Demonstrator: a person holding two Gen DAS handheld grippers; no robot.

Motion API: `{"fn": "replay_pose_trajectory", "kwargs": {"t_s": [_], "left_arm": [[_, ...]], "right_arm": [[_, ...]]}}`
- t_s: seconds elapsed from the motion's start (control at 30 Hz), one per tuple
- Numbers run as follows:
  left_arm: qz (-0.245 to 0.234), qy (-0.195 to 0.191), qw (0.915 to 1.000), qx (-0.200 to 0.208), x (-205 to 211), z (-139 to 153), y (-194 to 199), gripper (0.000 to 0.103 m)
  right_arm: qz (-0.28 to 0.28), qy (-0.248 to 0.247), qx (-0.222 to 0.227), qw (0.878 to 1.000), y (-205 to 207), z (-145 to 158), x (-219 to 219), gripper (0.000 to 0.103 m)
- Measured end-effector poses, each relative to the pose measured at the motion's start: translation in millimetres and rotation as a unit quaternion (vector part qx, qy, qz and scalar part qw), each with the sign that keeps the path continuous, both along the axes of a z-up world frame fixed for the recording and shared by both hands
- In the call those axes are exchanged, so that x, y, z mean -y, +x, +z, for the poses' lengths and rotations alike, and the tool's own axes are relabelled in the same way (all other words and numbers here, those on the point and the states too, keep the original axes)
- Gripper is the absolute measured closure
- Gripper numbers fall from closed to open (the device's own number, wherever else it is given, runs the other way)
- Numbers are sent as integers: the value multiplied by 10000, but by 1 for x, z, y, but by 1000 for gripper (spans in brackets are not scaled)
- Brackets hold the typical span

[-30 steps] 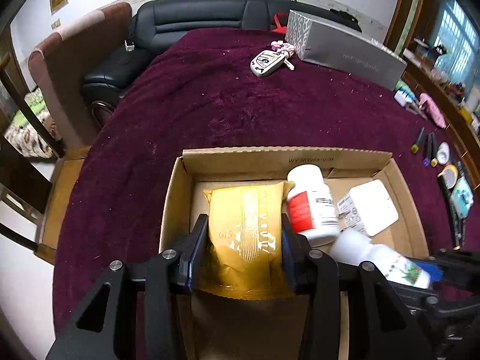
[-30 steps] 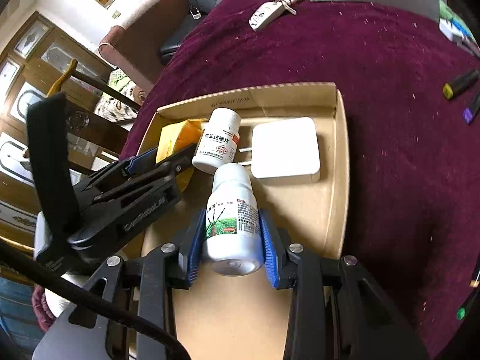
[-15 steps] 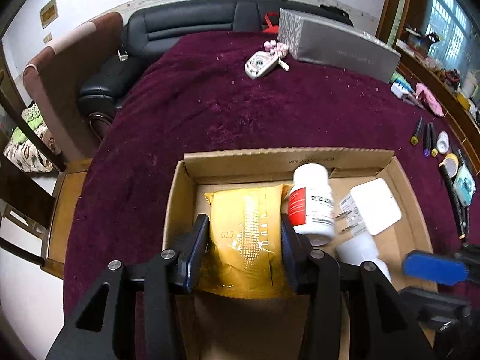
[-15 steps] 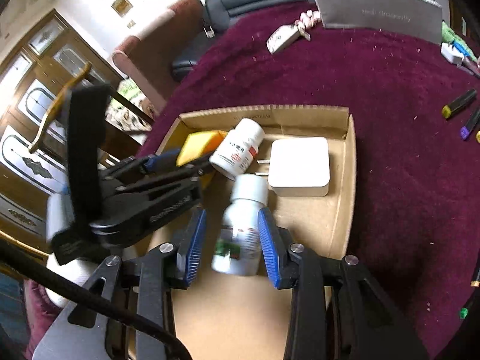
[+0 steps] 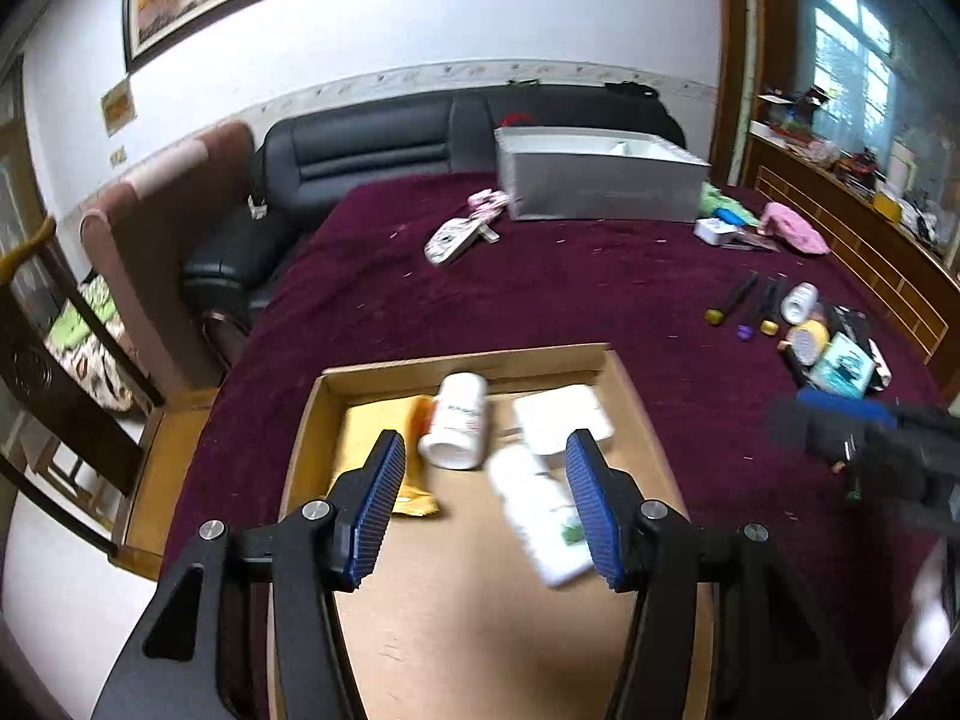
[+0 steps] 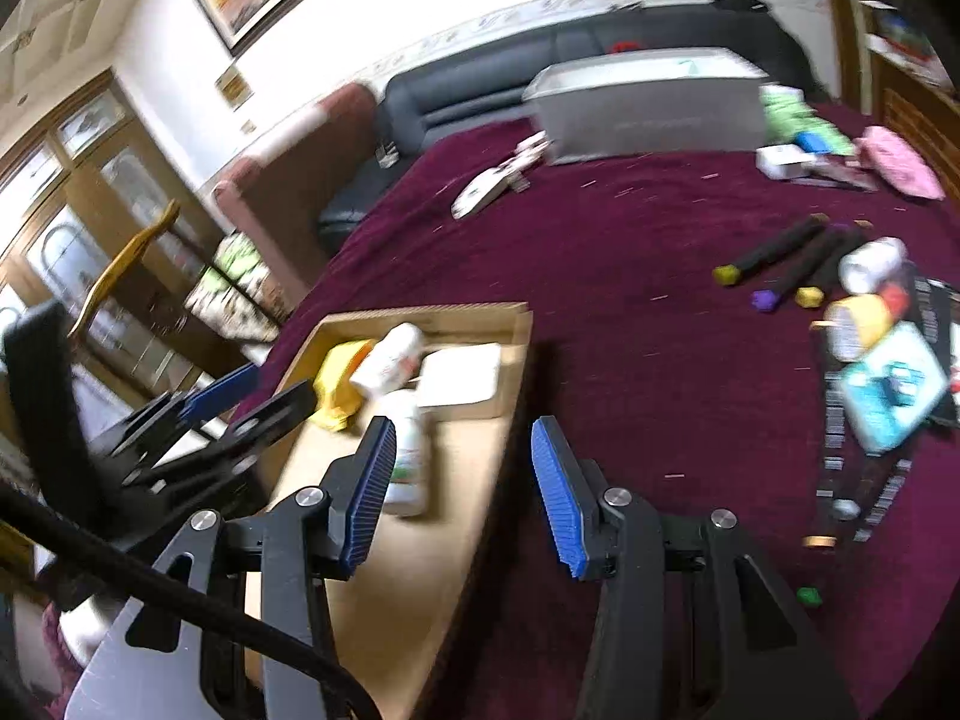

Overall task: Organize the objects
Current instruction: 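Withdraw both grippers from the tray back toward the pile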

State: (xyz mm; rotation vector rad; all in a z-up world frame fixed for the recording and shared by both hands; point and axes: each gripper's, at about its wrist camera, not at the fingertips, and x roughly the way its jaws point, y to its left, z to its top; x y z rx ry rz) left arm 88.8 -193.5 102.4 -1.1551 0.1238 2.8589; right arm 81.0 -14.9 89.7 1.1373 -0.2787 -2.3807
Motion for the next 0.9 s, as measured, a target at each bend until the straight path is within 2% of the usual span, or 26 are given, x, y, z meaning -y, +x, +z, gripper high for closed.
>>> {"fn": "replay_pose_trajectory", "kwargs": {"t_s": [0.13, 0.2, 0.23, 0.33, 0.43, 0.5, 0.63, 0.73, 0.8, 0.87, 0.9], "left_arm": [[-231, -208, 9995, -83, -32, 7, 6, 53], [-288, -288, 9991, -110, -46, 10, 7, 53], [-284, -337, 9989, -147, -52, 12, 7, 53], [-202, -372, 9985, -361, -67, 22, 8, 53], [-97, -256, 9975, -651, -76, 38, 6, 53], [-74, -124, 9964, -840, -80, 52, 8, 53], [-232, 279, 9886, -1464, -93, 111, 26, 53], [-388, 441, 9804, -1883, -101, 157, 43, 53], [-556, 522, 9773, -1976, -108, 186, 50, 49], [-658, 626, 9759, -1985, -114, 213, 52, 49], [-669, 604, 9754, -2012, -117, 223, 51, 47]], "right_arm": [[-591, 60, -198, 9980, -1, 4, -48, 57], [-953, 267, -367, 9944, -3, 10, -75, 57], [-1156, 447, -496, 9911, -4, 15, -88, 57], [-1853, 1132, -1034, 9706, -7, 33, -137, 57], [-2437, 1951, -1503, 9381, -4, 52, -188, 57], [-2812, 2512, -1732, 9098, 4, 65, -223, 57], [-3475, 3231, -1985, 8576, 34, 103, -294, 57], [-3973, 3708, -2253, 8086, 63, 158, -340, 57], [-4322, 3945, -2472, 7724, 84, 206, -364, 57], [-4619, 3975, -2616, 7485, 100, 255, -383, 55], [-4803, 4005, -2699, 7322, 108, 285, -390, 54]]}}
